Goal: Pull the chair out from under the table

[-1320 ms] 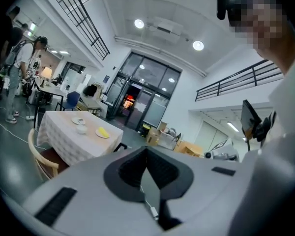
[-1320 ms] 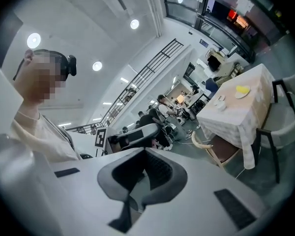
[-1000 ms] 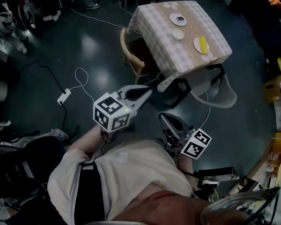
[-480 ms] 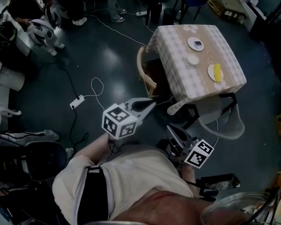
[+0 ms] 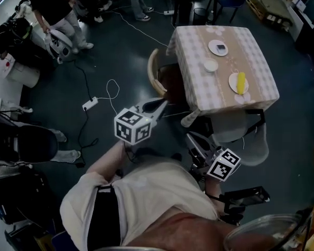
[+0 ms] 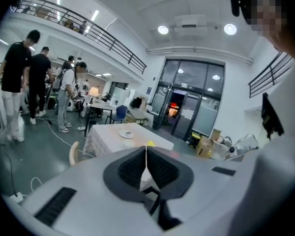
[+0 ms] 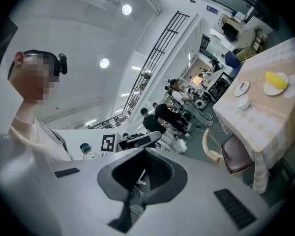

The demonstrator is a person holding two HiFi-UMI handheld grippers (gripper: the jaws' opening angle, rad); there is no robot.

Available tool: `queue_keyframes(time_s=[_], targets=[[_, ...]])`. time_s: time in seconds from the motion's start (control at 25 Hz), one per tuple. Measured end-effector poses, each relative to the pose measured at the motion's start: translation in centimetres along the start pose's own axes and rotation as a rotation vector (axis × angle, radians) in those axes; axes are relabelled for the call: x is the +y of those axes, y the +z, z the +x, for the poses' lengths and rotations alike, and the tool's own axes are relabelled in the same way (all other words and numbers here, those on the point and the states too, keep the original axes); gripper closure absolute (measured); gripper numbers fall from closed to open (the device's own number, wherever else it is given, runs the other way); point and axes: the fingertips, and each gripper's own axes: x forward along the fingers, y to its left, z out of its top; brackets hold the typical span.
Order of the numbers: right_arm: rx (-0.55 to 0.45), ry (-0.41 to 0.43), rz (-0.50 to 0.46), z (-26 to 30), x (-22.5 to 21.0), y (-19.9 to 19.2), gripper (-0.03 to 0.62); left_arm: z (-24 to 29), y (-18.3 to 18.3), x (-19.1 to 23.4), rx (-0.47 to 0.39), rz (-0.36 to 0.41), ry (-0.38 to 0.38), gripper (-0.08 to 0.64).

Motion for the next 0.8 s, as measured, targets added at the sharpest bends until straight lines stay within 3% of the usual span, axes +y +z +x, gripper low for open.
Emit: queue_keyframes(time_s=[0.2,0.44,0.56,0.8], targets=[[0.050,0.036,-0.007,-0.5,-1.6,1.2,0.583,1.8,-0.3,4.2,0.006,-0.038,0.167,0.552],[0.062,-0.019,0.045,0.4,-5.7,2.5,0.583,6.2,-3.8,12.0,0.068,-0.106,0.298,0.552],[0.064,-0.051,0.049,2.5,-7.1,3.4,0.584,8.4,-5.3,15.2,0.110,-0.119,0.311,0.552],[0.106,-0.105,-0.001,9.0,-8.5,5.2,0.584,10.7,-4.7,20.0,0.144,-0.132,0.255,0.552]])
